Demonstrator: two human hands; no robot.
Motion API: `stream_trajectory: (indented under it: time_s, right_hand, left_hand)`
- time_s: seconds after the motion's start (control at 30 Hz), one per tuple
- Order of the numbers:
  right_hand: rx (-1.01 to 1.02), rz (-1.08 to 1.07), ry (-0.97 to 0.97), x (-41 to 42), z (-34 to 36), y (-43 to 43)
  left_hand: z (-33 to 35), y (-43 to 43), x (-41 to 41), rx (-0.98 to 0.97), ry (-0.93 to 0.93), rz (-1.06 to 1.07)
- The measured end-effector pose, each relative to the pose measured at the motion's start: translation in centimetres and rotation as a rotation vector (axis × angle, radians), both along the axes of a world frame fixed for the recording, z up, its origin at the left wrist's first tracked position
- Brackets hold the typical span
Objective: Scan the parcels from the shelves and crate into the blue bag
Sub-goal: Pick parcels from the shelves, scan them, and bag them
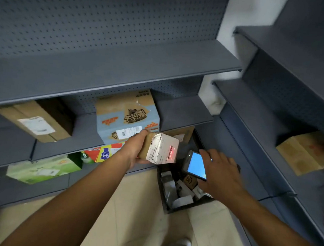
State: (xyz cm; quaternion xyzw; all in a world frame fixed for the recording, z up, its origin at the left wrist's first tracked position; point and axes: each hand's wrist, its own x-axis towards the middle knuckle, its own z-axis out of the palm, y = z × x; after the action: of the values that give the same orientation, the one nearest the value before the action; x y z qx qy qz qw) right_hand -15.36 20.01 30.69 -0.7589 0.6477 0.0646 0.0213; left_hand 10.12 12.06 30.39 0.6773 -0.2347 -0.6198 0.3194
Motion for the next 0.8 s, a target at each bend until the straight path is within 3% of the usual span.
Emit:
stream_trajectory:
  time_s: [0.3, 0.5, 0.8]
  right_hand:
    - [-0.002, 0.262, 0.12, 19.8, 3.5, 3.4]
    - [0.004, 0.438, 0.027, 34.4, 5.7, 5.5]
    - [0.002, 0.82, 0.05, 53.2, 6.0, 7.8]
  left_hand:
    - [0.9, 8.7, 21.2, -0.047, 0.069, 0.163]
    - [1.1, 16.1, 36.3, -0.041, 0.063, 0.35]
    - [-0.1, 27.1, 52.5, -0.011, 0.051, 0.681]
